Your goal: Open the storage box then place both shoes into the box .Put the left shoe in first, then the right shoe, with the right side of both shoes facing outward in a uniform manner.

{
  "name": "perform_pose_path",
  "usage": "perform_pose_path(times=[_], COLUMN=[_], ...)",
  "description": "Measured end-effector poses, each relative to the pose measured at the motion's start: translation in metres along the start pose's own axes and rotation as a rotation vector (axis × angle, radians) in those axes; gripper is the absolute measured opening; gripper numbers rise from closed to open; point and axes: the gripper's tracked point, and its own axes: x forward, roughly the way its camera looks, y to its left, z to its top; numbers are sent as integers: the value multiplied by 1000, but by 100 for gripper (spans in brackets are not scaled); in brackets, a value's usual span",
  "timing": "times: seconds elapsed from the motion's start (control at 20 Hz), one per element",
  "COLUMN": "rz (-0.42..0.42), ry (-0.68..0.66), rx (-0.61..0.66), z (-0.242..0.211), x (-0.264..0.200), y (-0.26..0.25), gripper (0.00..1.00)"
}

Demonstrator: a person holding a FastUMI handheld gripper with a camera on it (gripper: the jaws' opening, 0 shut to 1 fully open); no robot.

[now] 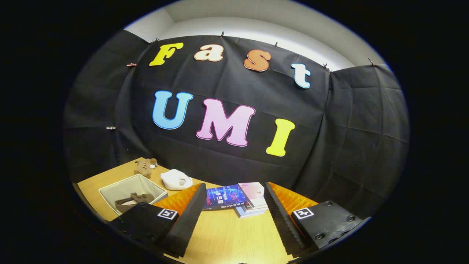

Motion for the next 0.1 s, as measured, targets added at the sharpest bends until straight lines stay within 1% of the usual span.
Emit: perform_pose_path(times=[0.1], rz=[0], ry=[1], rx=[1], z=[-2], x=[1], y=[-3], gripper=[98])
